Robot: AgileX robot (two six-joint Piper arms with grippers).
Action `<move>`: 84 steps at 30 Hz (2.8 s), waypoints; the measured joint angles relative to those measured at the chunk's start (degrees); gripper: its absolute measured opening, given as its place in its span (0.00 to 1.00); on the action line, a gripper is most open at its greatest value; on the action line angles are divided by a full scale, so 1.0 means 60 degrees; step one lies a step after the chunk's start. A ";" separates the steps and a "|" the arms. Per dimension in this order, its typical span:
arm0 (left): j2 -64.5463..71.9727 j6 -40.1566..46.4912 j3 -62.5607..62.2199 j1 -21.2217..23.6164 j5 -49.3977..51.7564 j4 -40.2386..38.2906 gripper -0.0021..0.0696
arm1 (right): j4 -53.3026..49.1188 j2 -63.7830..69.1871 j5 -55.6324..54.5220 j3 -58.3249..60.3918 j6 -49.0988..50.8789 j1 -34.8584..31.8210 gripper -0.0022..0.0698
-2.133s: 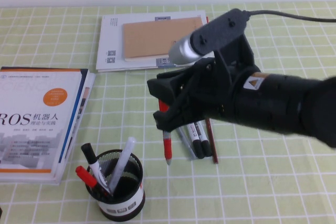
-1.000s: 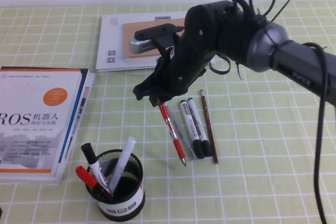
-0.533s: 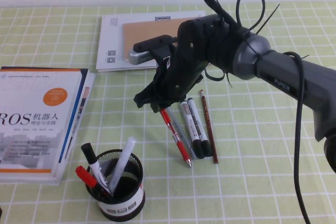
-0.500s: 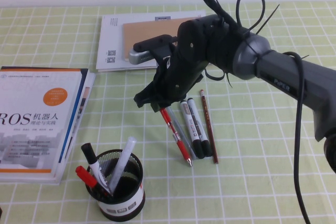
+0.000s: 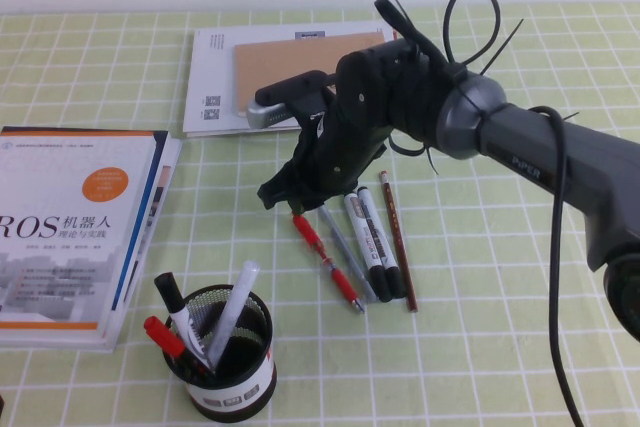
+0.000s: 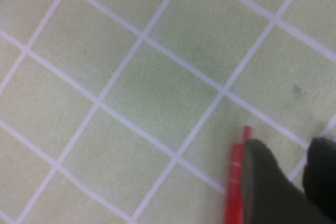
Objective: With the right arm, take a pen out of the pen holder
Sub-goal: 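Take a marker out of the pen holder and lay it on the table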
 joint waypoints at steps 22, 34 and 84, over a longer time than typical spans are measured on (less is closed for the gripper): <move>0.0000 0.0000 0.0000 0.0000 0.0000 0.0000 0.02 | 0.0110 -0.4348 -0.1001 0.4698 0.0000 0.0000 0.02; 0.0000 0.0000 0.0000 0.0000 0.0000 0.0000 0.02 | 0.0040 -0.7858 -0.1239 0.8162 0.0000 0.0000 0.01; 0.0000 0.0000 0.0000 -0.0016 0.0000 0.0000 0.02 | 0.1895 -1.7907 -0.7304 1.7785 -0.0558 -0.6153 0.01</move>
